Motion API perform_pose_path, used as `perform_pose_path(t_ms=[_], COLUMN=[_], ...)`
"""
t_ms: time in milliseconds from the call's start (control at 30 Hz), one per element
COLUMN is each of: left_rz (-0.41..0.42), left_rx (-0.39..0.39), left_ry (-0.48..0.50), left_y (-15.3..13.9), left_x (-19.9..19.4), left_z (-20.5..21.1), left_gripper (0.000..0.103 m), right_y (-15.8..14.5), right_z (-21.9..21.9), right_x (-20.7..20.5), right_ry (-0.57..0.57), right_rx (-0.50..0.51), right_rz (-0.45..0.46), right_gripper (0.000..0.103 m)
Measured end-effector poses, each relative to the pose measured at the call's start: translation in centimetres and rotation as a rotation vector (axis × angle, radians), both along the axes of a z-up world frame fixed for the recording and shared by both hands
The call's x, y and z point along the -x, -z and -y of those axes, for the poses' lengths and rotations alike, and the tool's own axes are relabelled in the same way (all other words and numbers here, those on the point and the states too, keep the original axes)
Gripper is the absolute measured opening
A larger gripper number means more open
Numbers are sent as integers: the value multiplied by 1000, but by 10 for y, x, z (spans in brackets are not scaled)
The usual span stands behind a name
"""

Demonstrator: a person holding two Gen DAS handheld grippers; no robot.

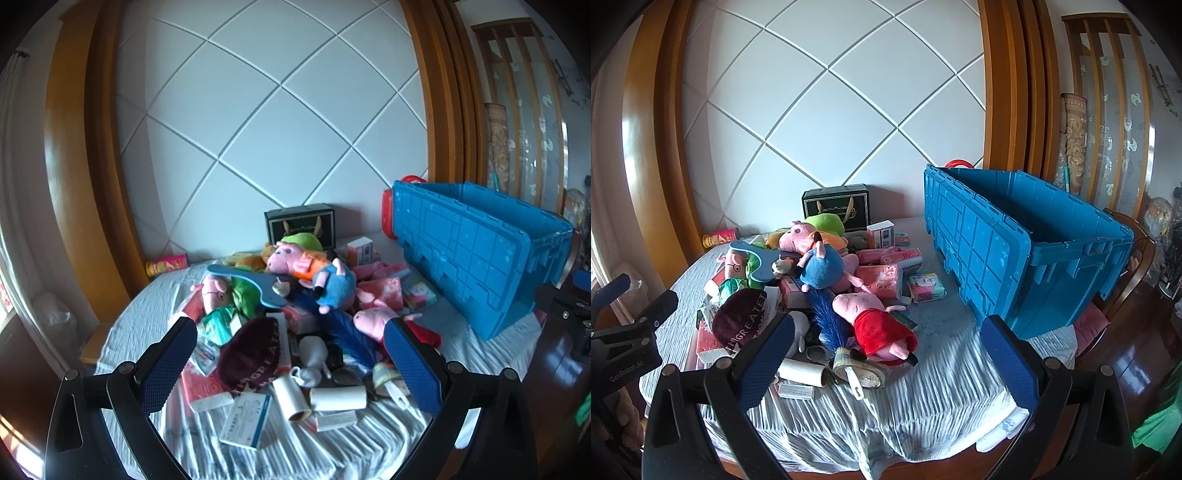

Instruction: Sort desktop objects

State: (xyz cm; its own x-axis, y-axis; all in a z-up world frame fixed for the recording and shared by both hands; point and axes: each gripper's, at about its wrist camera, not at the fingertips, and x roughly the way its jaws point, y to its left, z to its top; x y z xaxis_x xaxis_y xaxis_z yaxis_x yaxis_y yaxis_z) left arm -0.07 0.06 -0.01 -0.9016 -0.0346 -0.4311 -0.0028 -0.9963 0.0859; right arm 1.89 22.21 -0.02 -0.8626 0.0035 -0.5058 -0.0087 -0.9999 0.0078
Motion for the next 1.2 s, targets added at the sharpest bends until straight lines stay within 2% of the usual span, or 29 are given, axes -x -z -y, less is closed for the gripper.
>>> perform_pose_path(t_ms=[67, 133, 300, 533, 1200], left_rz=[-14, -23, -42, -28, 12], left_rx=[-26, -21, -17, 5, 23], left_ry=[2, 3, 8, 6, 17], left_y=[0, -1, 21, 27, 8], left_x=[0, -2, -16, -21, -11], left_z=[1, 2, -1, -7, -8], left_gripper=[102, 102, 102, 102, 102], right_y=[-1, -1, -3, -2, -7], right_z=[0, 0, -1, -2, -2], right_x=[0, 0, -1, -4, -3], right_ry=[0, -1, -2, 5, 12], right_rx=[1, 3, 6, 11, 11], right_rz=[0, 0, 1, 0, 7], right_gripper=[103, 103, 103, 103, 103])
